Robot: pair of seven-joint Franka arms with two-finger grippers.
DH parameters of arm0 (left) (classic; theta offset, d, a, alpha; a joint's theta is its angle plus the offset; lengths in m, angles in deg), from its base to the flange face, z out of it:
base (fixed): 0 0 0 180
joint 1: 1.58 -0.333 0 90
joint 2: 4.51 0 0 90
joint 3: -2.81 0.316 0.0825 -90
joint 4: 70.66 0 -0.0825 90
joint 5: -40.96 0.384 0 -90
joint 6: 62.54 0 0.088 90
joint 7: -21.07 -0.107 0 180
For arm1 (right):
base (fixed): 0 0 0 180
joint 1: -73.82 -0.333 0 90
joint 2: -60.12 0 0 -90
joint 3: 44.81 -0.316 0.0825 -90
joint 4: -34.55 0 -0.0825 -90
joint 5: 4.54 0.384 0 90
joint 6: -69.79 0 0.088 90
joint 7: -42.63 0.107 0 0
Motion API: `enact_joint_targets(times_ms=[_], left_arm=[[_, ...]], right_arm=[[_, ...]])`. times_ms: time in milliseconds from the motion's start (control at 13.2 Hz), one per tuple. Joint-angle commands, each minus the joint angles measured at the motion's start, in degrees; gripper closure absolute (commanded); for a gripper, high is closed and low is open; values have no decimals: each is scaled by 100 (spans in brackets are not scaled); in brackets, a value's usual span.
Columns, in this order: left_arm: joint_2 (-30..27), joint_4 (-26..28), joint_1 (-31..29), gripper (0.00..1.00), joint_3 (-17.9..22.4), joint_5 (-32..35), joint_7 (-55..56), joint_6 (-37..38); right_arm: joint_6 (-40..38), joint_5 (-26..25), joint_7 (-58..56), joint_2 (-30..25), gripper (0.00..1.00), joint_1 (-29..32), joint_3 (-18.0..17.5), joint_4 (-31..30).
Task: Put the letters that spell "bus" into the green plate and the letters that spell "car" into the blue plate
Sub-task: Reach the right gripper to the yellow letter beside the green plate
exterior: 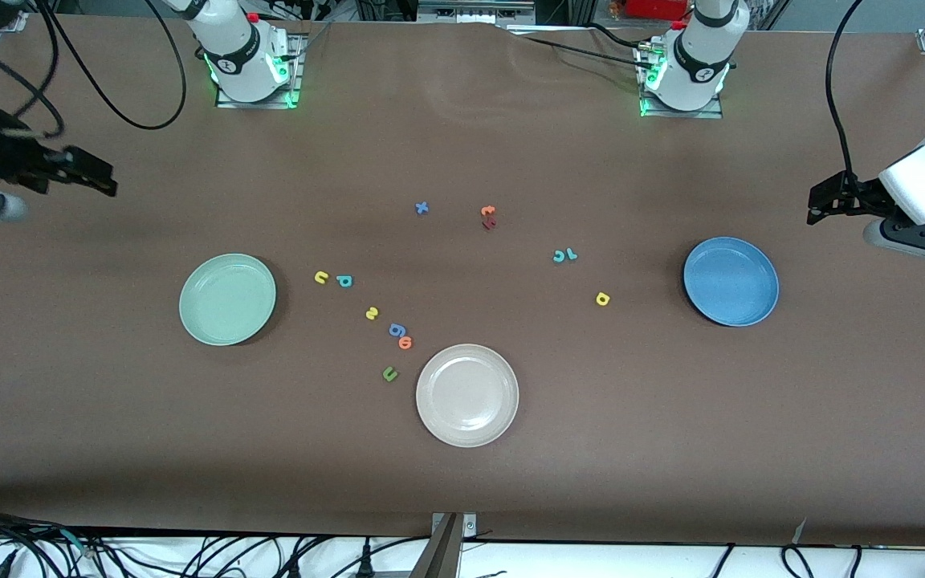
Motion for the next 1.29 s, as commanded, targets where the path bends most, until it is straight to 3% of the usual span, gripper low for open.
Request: enact_joint_targets(times_ms=[0, 227, 455, 909, 1212], left_arm=[[-40, -87, -8, 0, -7, 5, -68, 101], [-40, -87, -8, 0, -7, 5, -68, 101], [-40, -148, -8, 0, 2, 5, -68, 110], [4, -263, -34, 0, 28, -4, -60, 101], [-4, -271, -34, 0, 37, -30, -7, 101]], right_arm=[[-142, -102, -174, 434, 0, -61, -4, 192], [226, -33, 97, 802, 0, -377, -13, 104], [674, -41, 1536, 1013, 0, -1132, -13, -27], [3036, -33, 3646, 1374, 0, -2003, -21, -1239], [4478, -59, 5412, 2216, 0, -2618, -13, -1487]])
